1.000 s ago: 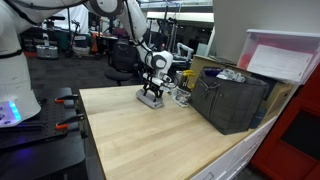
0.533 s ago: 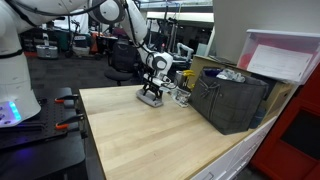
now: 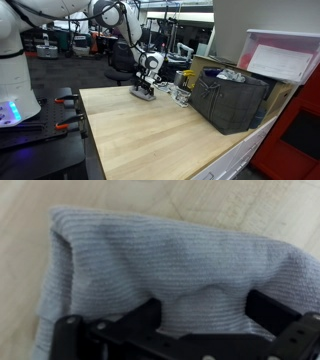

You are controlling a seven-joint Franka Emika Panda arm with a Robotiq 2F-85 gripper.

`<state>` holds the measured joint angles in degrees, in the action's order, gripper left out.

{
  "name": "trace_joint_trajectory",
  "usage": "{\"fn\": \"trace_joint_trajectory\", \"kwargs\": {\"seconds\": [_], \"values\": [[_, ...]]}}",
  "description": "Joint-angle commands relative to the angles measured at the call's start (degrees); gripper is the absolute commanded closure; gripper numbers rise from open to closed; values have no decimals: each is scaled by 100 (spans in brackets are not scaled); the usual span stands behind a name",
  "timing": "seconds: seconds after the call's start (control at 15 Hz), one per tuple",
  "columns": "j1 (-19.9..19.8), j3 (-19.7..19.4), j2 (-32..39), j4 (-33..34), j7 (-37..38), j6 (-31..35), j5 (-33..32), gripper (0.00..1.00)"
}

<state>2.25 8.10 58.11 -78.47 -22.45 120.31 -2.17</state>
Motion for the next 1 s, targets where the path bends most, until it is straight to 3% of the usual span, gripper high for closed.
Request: {"fn": "trace_joint_trajectory", "kwargs": {"seconds": [0.0, 0.47, 0.93], "values": [[171, 171, -69, -76, -40, 48, -32, 0], [647, -17, -639, -595, 285, 259, -537, 0], [776, -191, -2094, -1738, 811, 45, -1041, 0]]}}
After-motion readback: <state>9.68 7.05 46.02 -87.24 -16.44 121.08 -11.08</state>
